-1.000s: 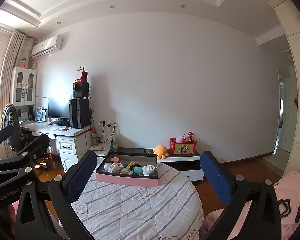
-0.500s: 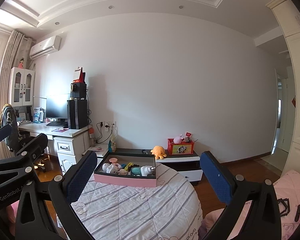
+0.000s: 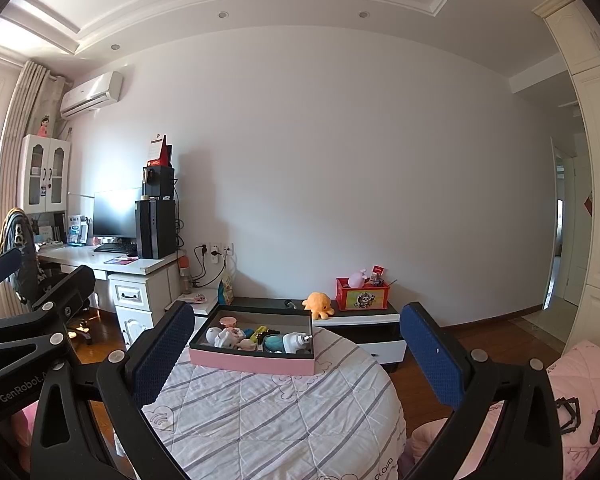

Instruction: Organize rigid objects

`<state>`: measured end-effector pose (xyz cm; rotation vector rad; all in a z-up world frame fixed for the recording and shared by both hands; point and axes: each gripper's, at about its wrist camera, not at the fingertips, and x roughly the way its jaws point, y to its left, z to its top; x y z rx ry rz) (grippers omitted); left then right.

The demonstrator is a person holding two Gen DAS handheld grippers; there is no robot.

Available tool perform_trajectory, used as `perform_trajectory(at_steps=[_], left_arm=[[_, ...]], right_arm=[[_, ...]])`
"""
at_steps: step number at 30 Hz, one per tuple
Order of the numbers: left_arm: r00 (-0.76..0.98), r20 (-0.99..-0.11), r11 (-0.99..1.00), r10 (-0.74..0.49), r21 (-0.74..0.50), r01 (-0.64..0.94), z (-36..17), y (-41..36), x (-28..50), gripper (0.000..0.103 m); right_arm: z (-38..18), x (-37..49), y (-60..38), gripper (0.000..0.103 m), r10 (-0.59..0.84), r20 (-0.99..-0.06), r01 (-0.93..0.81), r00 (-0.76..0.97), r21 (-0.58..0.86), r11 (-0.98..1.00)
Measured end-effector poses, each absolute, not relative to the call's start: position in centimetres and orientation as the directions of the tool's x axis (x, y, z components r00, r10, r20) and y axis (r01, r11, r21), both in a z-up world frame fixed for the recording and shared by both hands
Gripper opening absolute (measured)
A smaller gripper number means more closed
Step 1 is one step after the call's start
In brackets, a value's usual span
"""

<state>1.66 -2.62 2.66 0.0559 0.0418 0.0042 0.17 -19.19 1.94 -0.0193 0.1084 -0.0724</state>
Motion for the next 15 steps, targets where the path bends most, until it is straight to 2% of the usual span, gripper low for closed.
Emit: perform_trajectory(at_steps=[15], left_arm=[[0.999, -0.043, 0.998, 0.007, 0.055, -0.005, 2.65, -2.58, 1.65, 0.103]], right_arm=[[1.99, 0.26, -19.25, 0.103, -0.069, -0.105, 0.067, 0.992, -0.024, 0.997]])
